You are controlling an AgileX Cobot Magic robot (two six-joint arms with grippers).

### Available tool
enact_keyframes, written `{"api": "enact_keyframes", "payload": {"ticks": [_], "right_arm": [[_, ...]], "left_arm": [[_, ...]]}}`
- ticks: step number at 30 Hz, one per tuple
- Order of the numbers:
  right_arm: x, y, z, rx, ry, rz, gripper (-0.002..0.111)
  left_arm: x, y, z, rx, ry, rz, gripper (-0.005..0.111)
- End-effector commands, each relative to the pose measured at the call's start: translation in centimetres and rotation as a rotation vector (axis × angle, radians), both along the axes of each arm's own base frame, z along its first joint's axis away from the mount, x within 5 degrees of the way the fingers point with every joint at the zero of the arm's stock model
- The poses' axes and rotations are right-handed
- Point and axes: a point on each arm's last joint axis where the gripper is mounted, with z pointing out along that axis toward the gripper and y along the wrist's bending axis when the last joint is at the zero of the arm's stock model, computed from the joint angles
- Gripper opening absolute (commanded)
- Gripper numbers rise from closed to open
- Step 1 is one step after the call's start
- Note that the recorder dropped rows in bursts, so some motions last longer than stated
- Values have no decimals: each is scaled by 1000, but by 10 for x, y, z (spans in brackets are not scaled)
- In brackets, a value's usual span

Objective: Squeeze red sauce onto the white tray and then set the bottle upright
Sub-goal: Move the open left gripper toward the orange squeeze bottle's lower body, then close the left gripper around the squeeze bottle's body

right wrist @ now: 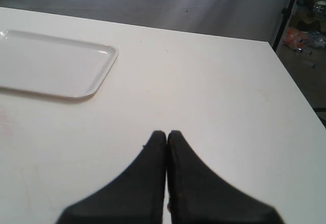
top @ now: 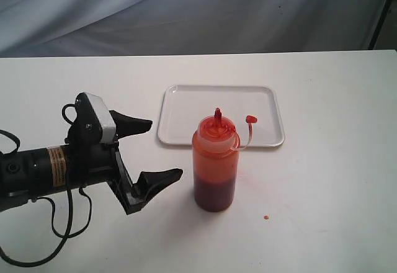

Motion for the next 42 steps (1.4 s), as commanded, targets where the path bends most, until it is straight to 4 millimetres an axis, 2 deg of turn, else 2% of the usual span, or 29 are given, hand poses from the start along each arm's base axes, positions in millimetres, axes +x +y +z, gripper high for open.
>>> {"api": "enact_keyframes", "payload": {"ticks": [1, 4, 10, 18, 26, 30, 35, 42], "right_arm": [[0, 0, 2, -1, -16, -6, 0], [0, 0, 2, -1, -16, -6, 0], [0, 0, 2, -1, -16, -6, 0], [0, 0, 2, 2, -15, -7, 0], [0, 0, 2, 2, -15, -7, 0], [0, 0, 2, 2, -15, -7, 0], [0, 0, 2, 2, -15, -7, 0], [0, 0, 3, 2, -17, -7, 0]], "left_arm": [[0, -4, -5, -13, 61, -1, 104], [2, -14, -14, -11, 218, -22, 104], [4, -36, -18, 97, 336, -113, 104], [12, -34, -21, 229, 296, -107, 104], [27, -39, -17, 255, 228, -117, 104], [41, -38, -25, 333, 215, -67, 104], [46, -39, -40, 406, 172, -138, 104], [48, -41, -43, 399, 176, -142, 105]]}}
